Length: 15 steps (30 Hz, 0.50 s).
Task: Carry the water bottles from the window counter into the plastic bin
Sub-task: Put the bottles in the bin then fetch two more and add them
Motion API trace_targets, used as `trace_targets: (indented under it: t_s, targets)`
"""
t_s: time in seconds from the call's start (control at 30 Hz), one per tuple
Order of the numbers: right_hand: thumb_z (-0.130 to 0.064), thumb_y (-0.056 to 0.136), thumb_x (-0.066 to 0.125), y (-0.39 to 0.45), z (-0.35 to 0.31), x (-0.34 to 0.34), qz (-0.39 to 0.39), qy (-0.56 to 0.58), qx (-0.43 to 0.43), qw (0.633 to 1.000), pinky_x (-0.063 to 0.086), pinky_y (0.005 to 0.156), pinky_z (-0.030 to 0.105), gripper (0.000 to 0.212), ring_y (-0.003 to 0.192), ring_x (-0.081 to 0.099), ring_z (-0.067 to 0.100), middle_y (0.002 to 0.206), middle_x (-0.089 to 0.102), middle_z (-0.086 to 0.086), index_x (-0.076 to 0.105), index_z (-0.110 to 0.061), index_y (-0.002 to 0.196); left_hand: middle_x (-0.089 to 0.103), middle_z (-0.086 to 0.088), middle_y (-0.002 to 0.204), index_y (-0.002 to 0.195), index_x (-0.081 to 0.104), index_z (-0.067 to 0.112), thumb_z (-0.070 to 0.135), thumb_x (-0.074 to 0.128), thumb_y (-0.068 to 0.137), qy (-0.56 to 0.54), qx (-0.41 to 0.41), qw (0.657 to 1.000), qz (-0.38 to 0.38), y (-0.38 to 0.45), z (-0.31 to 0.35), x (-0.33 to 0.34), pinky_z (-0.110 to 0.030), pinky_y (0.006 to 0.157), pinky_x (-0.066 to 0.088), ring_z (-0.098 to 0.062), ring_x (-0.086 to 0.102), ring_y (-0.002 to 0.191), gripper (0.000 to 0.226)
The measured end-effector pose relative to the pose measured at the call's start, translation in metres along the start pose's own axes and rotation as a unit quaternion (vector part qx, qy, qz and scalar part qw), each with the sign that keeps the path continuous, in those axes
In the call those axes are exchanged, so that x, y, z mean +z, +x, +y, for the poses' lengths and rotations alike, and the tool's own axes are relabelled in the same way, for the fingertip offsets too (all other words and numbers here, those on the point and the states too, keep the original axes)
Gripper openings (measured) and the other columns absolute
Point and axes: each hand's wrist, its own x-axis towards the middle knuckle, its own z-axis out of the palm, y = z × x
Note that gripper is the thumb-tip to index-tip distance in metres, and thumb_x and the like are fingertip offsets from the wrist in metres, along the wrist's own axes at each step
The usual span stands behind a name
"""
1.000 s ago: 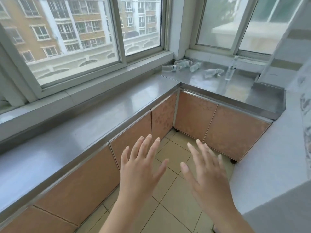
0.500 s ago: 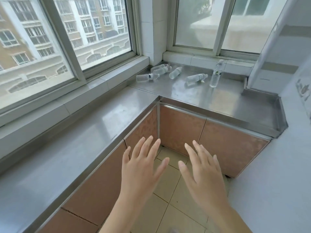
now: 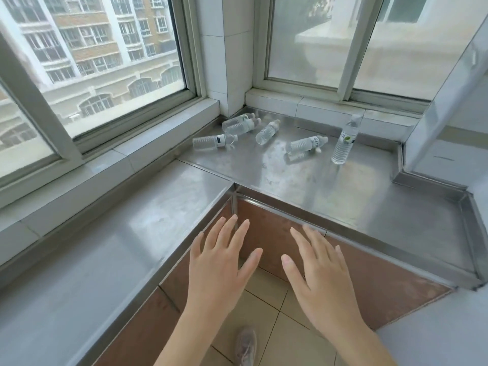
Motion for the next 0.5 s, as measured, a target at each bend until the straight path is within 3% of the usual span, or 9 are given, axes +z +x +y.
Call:
trace_targets:
  t_s: [0.17, 0.3, 0.5]
  targets:
    - [-0.061, 0.091, 0.011, 0.091, 0.015, 0.009, -0.011, -0.023, 0.017, 1.000, 0.005, 0.120, 0.040, 0.066, 0.147, 0.008, 0.011, 0.161, 0.014, -0.008, 0.019, -0.035, 0.151, 0.038, 0.009, 0.158, 0.150, 0.041, 0.035, 0.067, 0.015, 0.092, -0.026, 0.014, 0.999, -0.013, 0.099, -0.007, 0.032, -0.042, 0.120, 0.019, -0.013, 0.027, 0.149, 0.072]
    - [-0.063, 0.089, 0.008, 0.157, 0.028, 0.004, -0.002, -0.023, 0.027, 0.999, 0.014, 0.119, 0.045, 0.068, 0.146, 0.014, 0.014, 0.159, 0.019, -0.007, 0.024, -0.034, 0.149, 0.029, 0.012, 0.162, 0.154, 0.031, 0.038, 0.070, 0.015, 0.092, -0.033, 0.041, 0.998, -0.032, 0.174, -0.006, 0.052, -0.039, 0.121, 0.008, -0.010, 0.016, 0.152, 0.071]
    - [-0.065, 0.090, 0.009, 0.237, 0.066, 0.003, 0.009, -0.016, 0.080, 0.997, 0.017, 0.118, 0.044, 0.070, 0.145, 0.017, 0.014, 0.158, 0.023, -0.007, 0.028, -0.032, 0.148, 0.050, 0.004, 0.151, 0.143, 0.054, 0.029, 0.065, 0.027, 0.093, -0.045, 0.069, 0.996, -0.036, 0.271, 0.016, 0.072, -0.049, 0.113, 0.033, -0.018, 0.041, 0.143, 0.067]
